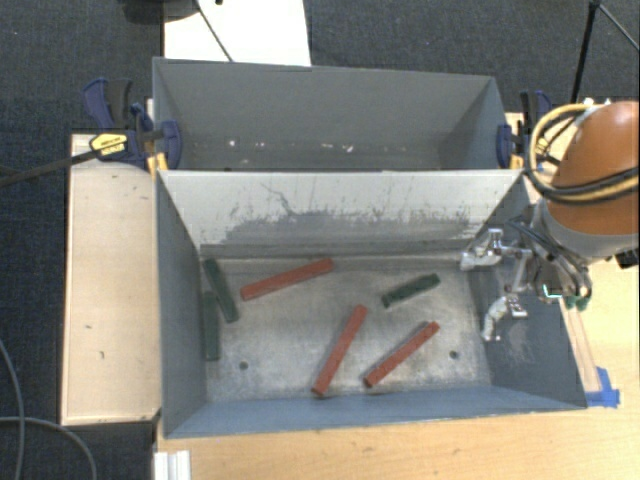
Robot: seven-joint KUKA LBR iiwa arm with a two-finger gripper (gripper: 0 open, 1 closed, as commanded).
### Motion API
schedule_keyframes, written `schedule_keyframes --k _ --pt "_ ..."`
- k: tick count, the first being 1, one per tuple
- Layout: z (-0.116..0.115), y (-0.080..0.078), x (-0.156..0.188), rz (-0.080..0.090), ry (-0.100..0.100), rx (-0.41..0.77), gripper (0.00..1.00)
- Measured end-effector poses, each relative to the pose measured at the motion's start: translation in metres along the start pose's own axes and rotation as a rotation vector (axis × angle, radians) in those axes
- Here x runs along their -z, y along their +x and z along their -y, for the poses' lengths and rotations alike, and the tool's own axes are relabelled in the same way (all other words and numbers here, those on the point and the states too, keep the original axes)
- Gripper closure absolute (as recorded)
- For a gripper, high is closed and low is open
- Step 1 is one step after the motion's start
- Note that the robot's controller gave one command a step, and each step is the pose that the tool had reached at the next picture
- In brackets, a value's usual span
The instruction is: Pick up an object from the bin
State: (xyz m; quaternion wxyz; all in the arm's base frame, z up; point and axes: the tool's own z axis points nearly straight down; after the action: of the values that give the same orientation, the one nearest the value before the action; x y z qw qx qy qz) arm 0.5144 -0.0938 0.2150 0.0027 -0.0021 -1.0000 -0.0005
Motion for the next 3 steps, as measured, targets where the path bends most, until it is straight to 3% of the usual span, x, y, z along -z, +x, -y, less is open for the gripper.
schedule_keyframes --k 1,2,3 --pt "0.0 -0.002 0.004 0.008 0.001 0.003 0.0" --pt "-0.011 0.0 -0.052 0.014 0.002 0.0 0.0" --pt "-0.021 -0.043 -0.141 0.014 0.003 0.349 1.0"
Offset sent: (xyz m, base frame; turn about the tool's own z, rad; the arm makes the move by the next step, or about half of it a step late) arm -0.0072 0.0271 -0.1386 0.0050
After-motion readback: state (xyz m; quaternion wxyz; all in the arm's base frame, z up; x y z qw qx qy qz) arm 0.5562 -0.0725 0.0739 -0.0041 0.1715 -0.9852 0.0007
